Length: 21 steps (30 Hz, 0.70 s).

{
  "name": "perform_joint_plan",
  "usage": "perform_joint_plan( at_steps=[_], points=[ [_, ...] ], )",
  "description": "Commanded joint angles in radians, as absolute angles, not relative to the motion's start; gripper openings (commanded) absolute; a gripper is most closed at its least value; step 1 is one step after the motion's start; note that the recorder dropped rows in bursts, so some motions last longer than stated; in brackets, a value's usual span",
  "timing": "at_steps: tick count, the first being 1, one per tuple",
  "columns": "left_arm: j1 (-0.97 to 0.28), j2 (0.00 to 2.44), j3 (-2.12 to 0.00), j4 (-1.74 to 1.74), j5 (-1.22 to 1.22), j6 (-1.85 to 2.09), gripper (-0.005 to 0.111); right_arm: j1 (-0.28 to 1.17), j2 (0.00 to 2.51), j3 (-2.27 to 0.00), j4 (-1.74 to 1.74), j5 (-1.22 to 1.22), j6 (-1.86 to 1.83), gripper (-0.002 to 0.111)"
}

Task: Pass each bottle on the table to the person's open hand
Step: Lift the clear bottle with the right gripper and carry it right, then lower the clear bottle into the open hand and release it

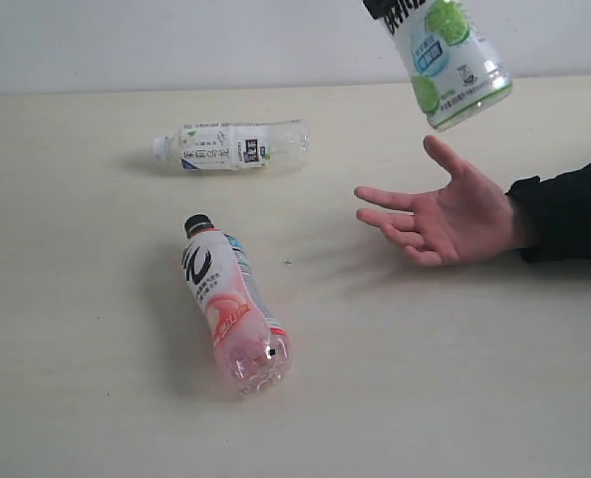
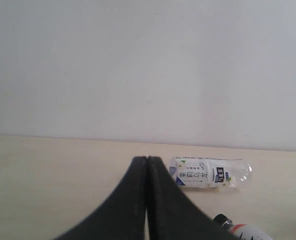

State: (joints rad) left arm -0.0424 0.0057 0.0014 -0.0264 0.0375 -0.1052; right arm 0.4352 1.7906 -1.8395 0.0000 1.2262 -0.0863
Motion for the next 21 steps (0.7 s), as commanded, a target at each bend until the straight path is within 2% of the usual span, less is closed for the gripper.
perform_joint_plan(
  at_steps=[1,21],
  points=[
    [-0.04,0.0,0.0,-0.03,0.037,-0.108,0.0,0.435,1.781,-1.752,-0.019,1.221,-0.082,0.0],
    [-0.04,0.0,0.0,-0.03,0.037,-0.108,0.0,0.435,1.801,-1.64,-0.007,1.221,-0.049,0.0]
  ],
)
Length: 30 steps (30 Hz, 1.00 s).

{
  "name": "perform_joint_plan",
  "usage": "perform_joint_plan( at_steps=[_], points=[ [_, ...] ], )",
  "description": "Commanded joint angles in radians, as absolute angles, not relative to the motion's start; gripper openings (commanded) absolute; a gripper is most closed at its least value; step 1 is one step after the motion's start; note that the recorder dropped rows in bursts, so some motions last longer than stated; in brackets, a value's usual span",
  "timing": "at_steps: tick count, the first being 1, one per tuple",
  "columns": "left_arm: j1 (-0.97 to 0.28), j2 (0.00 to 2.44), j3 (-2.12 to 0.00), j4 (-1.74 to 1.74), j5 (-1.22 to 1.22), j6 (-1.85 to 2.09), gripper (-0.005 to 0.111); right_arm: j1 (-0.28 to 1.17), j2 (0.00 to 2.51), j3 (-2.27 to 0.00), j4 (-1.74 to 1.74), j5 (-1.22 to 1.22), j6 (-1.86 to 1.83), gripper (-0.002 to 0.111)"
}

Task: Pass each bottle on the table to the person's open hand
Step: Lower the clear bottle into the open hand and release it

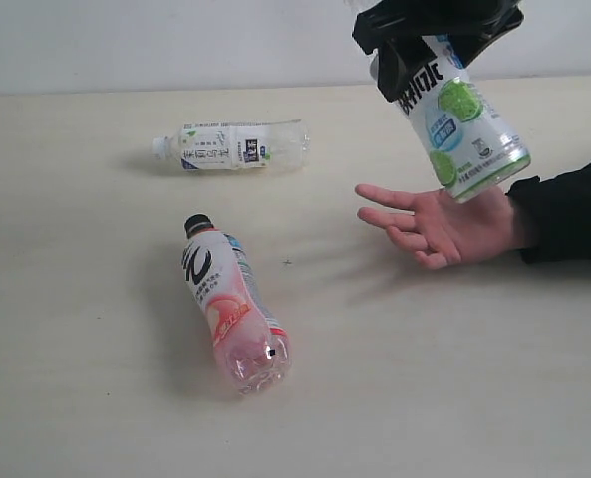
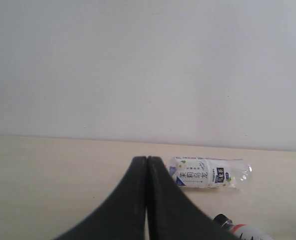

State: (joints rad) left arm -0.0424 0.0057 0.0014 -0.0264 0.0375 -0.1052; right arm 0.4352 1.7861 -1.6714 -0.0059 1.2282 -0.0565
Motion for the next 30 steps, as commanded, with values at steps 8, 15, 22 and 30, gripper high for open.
perform_joint_plan(
  at_steps=[8,15,22,30],
  points=[
    [-0.04,0.0,0.0,-0.03,0.037,-0.108,0.0,0.435,1.865,-1.575,-0.038,1.221,-0.021,0.0],
    [-0.04,0.0,0.0,-0.03,0.037,-0.108,0.0,0.435,1.935,-1.554,-0.103,1.221,0.035,0.0],
    [-0.04,0.0,0.0,-0.03,0.037,-0.108,0.0,0.435,2.008,-1.553,-0.144,1.221,0.063,0.0],
    [-0.04,0.0,0.0,-0.03,0.037,-0.108,0.0,0.435,2.054,-1.553,-0.176,1.221,0.107,0.0]
  ],
)
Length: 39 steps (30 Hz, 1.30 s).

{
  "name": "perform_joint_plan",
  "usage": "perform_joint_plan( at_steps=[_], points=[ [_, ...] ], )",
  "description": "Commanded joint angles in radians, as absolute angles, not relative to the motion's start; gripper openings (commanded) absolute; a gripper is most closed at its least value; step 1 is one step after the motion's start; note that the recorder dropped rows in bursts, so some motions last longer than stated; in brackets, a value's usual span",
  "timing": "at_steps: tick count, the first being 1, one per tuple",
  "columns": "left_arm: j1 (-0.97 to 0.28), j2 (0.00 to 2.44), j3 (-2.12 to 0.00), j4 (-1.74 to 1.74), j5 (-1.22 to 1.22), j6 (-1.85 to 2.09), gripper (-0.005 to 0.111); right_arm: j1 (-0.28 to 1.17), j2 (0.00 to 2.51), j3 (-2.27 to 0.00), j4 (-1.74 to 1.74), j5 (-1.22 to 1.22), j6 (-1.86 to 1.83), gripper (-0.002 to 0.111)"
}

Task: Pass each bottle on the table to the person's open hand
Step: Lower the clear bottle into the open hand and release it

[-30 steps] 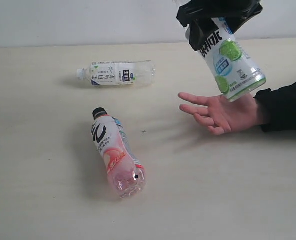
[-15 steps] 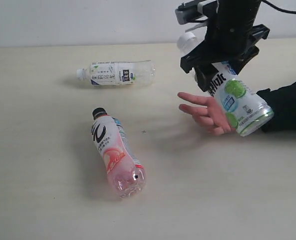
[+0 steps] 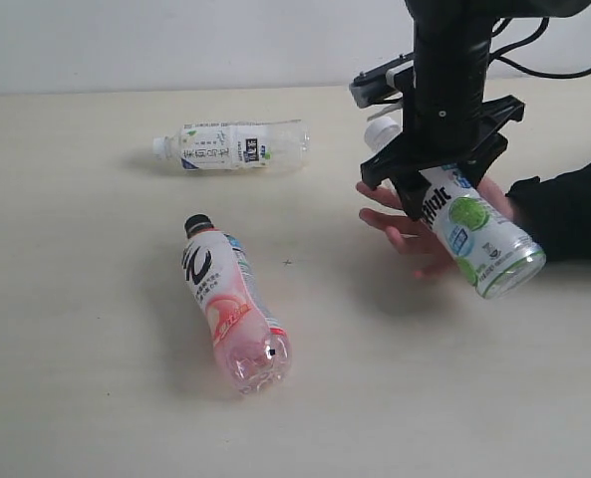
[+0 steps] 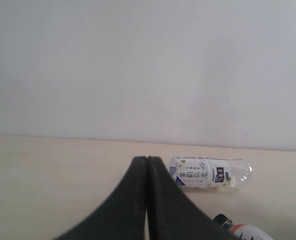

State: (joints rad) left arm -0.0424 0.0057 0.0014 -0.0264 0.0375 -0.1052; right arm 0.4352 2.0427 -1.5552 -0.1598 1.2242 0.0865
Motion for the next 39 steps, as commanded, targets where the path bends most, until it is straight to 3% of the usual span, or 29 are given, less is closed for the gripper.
perform_joint_plan(
  at_steps=[1,30,33,39],
  points=[
    [-0.04,0.0,0.0,-0.03,0.037,-0.108,0.0,0.435,2.054,-1.553,-0.176,1.221,0.109,0.0],
    [-0.04,0.0,0.0,-0.03,0.037,-0.108,0.0,0.435,2.048,-1.555,-0.236,1.059,0.183,0.0],
    [-0.04,0.0,0.0,-0.03,0.037,-0.108,0.0,0.435,2.05,-1.555,-0.236,1.061,0.185,0.017],
    [-0.04,0.0,0.0,-0.03,0.037,-0.108,0.0,0.435,2.05,-1.555,-0.236,1.065,0.184,0.066]
  ],
)
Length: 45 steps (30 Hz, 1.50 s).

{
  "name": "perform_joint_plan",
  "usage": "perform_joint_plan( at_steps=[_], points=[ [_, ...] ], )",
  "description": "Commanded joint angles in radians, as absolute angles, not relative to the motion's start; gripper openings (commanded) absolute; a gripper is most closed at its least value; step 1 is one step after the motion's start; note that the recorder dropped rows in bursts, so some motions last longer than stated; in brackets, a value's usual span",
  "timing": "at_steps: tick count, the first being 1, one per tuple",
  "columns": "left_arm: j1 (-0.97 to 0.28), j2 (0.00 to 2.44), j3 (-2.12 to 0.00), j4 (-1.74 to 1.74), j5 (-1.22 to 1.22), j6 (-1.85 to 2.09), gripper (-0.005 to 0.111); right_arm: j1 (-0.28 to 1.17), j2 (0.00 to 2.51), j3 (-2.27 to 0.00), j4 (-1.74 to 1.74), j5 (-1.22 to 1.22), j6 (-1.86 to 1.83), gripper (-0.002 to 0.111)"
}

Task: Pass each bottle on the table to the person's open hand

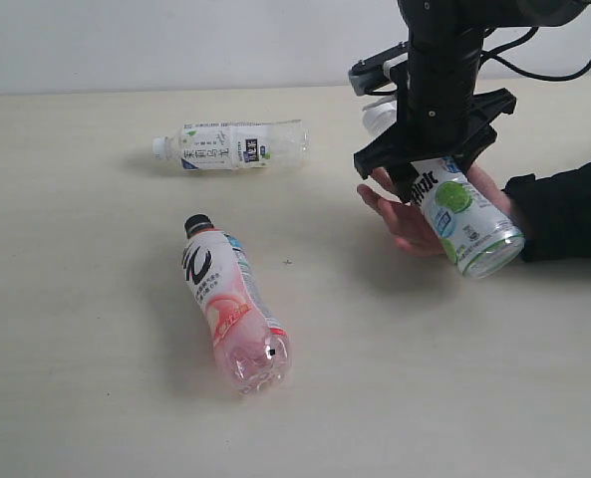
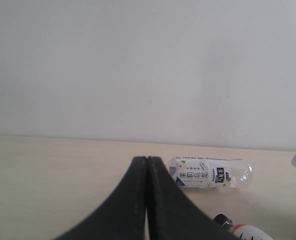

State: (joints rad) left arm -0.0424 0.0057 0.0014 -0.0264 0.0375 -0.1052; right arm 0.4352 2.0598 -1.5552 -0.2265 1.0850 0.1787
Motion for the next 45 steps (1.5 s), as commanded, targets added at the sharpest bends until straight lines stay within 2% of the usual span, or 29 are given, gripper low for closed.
perform_joint_plan(
  at_steps=[1,5,9,16,25,27,28,30,32,34,45],
  points=[
    [-0.04,0.0,0.0,-0.03,0.037,-0.108,0.0,0.435,2.05,-1.555,-0.236,1.067,0.176,0.072],
    [-0.04,0.0,0.0,-0.03,0.037,-0.108,0.0,0.435,2.05,-1.555,-0.236,1.067,0.176,0.083],
    [-0.04,0.0,0.0,-0.03,0.037,-0.108,0.0,0.435,2.05,-1.555,-0.241,1.067,0.176,0.089],
    [-0.04,0.0,0.0,-0.03,0.037,-0.108,0.0,0.435,2.016,-1.555,-0.267,1.09,0.172,0.09],
    [-0.04,0.0,0.0,-0.03,0.037,-0.108,0.0,0.435,1.842,-1.555,-0.223,1.157,0.131,0.087],
    [-0.04,0.0,0.0,-0.03,0.037,-0.108,0.0,0.435,1.785,-1.538,-0.212,1.174,0.11,0.077],
    [-0.04,0.0,0.0,-0.03,0.037,-0.108,0.0,0.435,1.751,-1.52,-0.198,1.174,0.093,0.068],
    [-0.04,0.0,0.0,-0.03,0.037,-0.108,0.0,0.435,1.676,-1.468,-0.177,1.148,0.079,0.046],
    [-0.04,0.0,0.0,-0.03,0.037,-0.108,0.0,0.435,1.569,-1.367,-0.172,1.09,0.077,0.019],
    [-0.04,0.0,0.0,-0.03,0.037,-0.108,0.0,0.435,1.46,-1.269,-0.176,1.03,0.077,0.0],
    [-0.04,0.0,0.0,-0.03,0.037,-0.108,0.0,0.435,0.745,-0.715,-0.136,0.75,0.079,0.001]
  ],
)
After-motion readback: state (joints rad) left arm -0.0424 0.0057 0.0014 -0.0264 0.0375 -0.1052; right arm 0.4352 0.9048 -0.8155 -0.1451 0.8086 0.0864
